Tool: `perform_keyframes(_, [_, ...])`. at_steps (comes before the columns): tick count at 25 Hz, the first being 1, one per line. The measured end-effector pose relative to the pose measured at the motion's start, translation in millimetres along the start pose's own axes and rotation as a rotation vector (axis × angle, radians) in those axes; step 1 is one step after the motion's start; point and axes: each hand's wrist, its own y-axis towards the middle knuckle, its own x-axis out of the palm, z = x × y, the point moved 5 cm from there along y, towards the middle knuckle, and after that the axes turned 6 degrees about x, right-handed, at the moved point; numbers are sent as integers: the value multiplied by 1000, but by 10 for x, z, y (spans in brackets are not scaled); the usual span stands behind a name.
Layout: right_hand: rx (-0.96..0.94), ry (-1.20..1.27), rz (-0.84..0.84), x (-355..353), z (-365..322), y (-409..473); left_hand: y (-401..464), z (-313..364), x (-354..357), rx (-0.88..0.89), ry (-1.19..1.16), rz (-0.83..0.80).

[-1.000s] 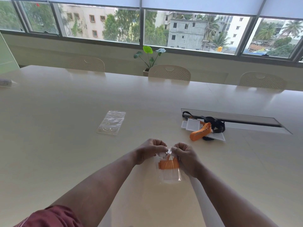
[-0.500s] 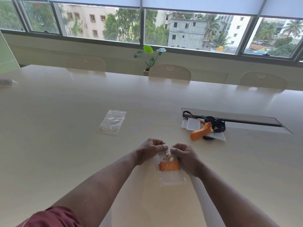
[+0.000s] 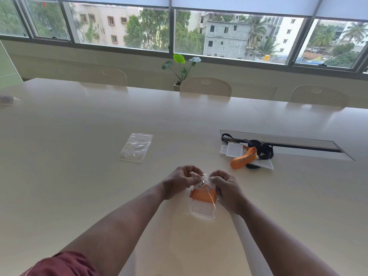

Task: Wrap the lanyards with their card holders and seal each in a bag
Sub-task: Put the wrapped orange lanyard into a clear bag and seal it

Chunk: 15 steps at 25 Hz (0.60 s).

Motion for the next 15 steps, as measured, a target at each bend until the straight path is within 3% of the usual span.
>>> perform_keyframes(5, [-38,23,-135,46,-4,-4,16,-6,-9,3,27,-16])
perform_keyframes(15, [-61,114,-139,-53,5,39,24,-45,-100,7,-68,81])
